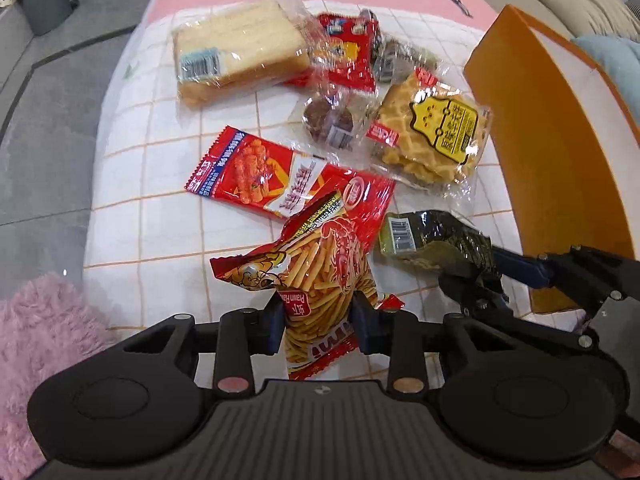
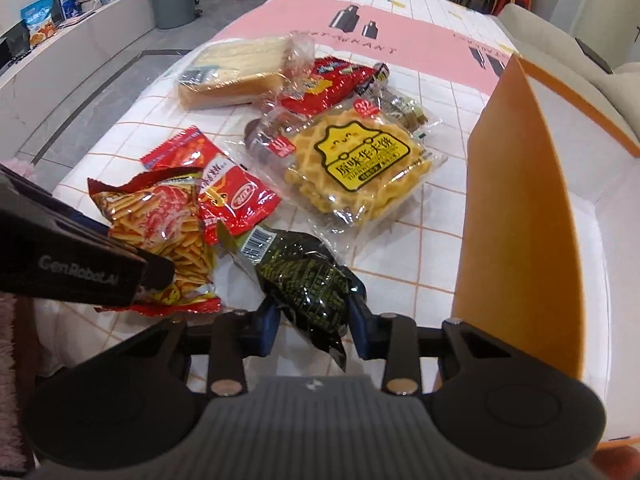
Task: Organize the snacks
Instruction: 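Carry both snacks over the orange box and open both tools to drop them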
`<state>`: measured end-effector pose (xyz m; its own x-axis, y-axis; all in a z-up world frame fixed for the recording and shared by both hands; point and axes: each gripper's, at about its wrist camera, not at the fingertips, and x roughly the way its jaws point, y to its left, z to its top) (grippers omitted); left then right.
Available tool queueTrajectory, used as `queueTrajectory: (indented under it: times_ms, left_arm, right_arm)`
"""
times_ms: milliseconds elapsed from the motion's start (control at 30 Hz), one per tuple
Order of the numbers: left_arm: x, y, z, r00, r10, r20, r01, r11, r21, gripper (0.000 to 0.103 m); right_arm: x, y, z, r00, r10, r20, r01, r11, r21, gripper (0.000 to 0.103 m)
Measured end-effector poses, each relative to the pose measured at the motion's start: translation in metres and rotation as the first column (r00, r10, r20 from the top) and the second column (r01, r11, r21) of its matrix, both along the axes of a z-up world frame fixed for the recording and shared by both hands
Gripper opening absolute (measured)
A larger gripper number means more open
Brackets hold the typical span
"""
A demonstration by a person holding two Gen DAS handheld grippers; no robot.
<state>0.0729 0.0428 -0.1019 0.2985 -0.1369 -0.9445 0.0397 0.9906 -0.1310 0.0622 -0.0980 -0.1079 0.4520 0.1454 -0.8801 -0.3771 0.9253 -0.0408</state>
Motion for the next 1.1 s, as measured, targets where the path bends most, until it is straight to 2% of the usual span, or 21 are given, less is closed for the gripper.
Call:
queueTrajectory:
  times_ms: [133,367,500,667,767,833,967,1100]
  left_arm:
    - [-0.01,0.003,0.02,0.999,0.014,0.046,-0.014,1.0,0.009,0.038]
    - [-0.024,-0.008,0.062,0.995,0.004,0.105,-0.008,0.999,0.04,0.038]
    - [-0.022,-0.031,0.097,0.986,-0.057,0.159,0.048,0.997,0.06,0.038]
    - [-0.01,-0.072,0.134,0.96,-0.162,0.23,0.161,0.987,0.026,0.038]
    - [0.002,-0.107,0.145,0.939,-0.247,0.238,0.246,0.969,0.037,0.038]
    - [0.01,-0.129,0.144,0.924,-0.307,0.228,0.303,0.951,0.053,0.038]
    - [0.022,-0.17,0.134,0.893,-0.411,0.181,0.404,0.911,0.077,0.038]
    - [0.037,-0.21,0.118,0.859,-0.496,0.126,0.48,0.867,0.135,0.038]
  right_arm:
    - [-0.01,-0.004,0.016,1.0,-0.004,0.001,0.004,0.999,0.049,0.035]
    - [-0.032,-0.01,0.054,0.997,0.006,0.071,-0.011,0.998,0.063,0.035]
    - [-0.041,-0.029,0.084,0.993,-0.005,0.114,-0.005,0.997,0.083,0.035]
    - [-0.042,-0.067,0.121,0.979,-0.071,0.189,0.053,0.993,0.101,0.035]
    - [-0.038,-0.094,0.133,0.973,-0.112,0.2,0.095,0.991,0.092,0.035]
    - [-0.032,-0.111,0.134,0.975,-0.117,0.19,0.108,0.993,0.054,0.035]
    - [-0.017,-0.146,0.125,0.986,-0.121,0.117,0.123,0.992,-0.008,0.035]
    - [-0.001,-0.178,0.108,0.989,-0.145,0.04,0.147,0.988,-0.043,0.035]
